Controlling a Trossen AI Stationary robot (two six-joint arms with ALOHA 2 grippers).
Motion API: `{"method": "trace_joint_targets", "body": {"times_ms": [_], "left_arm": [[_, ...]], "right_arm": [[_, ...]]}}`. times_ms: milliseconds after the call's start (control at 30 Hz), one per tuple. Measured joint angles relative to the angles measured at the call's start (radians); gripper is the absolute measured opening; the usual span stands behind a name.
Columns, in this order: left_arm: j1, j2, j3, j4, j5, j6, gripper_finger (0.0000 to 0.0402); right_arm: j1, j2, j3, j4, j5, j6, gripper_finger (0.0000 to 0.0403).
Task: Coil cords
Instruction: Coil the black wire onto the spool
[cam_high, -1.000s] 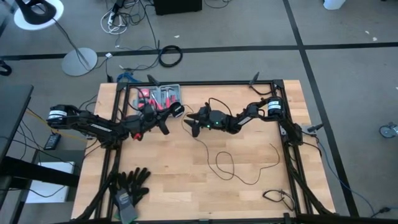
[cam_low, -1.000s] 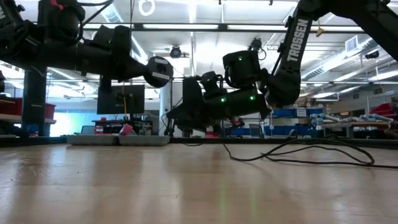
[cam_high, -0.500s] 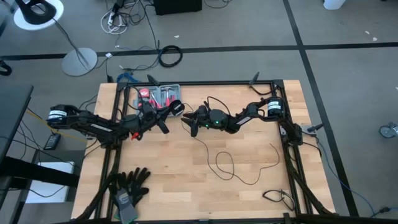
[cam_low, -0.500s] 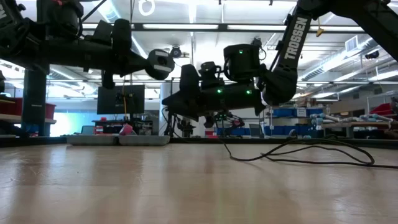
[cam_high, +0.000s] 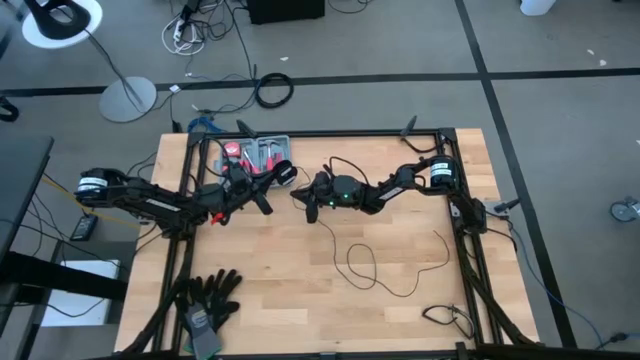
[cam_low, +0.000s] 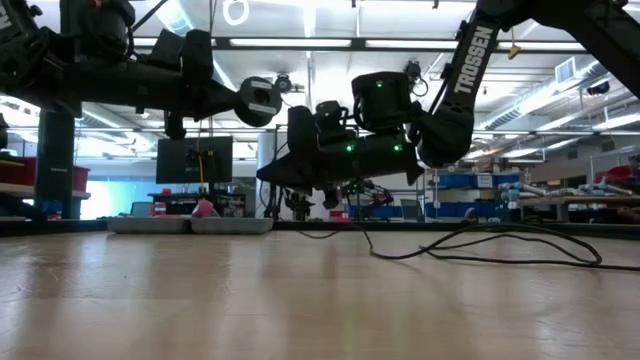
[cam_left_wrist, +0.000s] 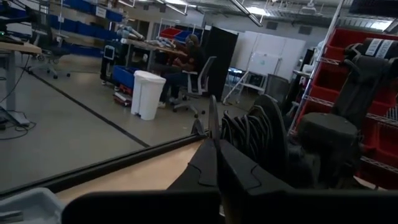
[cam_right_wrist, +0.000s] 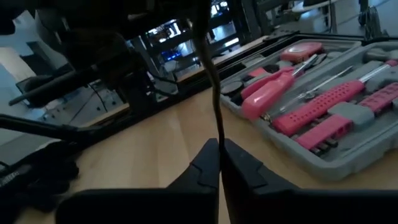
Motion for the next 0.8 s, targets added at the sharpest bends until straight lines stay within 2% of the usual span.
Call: {"method": "trace_joint_targets", "body": {"times_ms": [133,233,500,633,800], "left_arm": [[0.000,0.000,0.000,0.000,-0.007,0.000,0.0000],[0.000,0.000,0.000,0.000,-0.029,-0.009,0.0000],[0.000,0.000,0.000,-0.011,-0.063,-0.092,0.0000],[0.000,0.000,0.000,-0.080,-0.157,-0.138,0.0000],[0.000,0.000,0.000,-0.186,-0.230,-0.188,0.0000]], "right_arm": [[0.007,0.000,0.000,-0.025,0.004,0.000,0.0003],[0.029,0.000,0.025,-0.119,0.045,-0.016,0.0002],[0.075,-0.001,0.221,-0.498,0.133,-0.213,0.0001],[0.089,-0.001,0.326,-0.726,0.172,-0.323,0.0001],[0.114,-0.001,0.413,-0.913,0.232,-0.480,0.0001]]}}
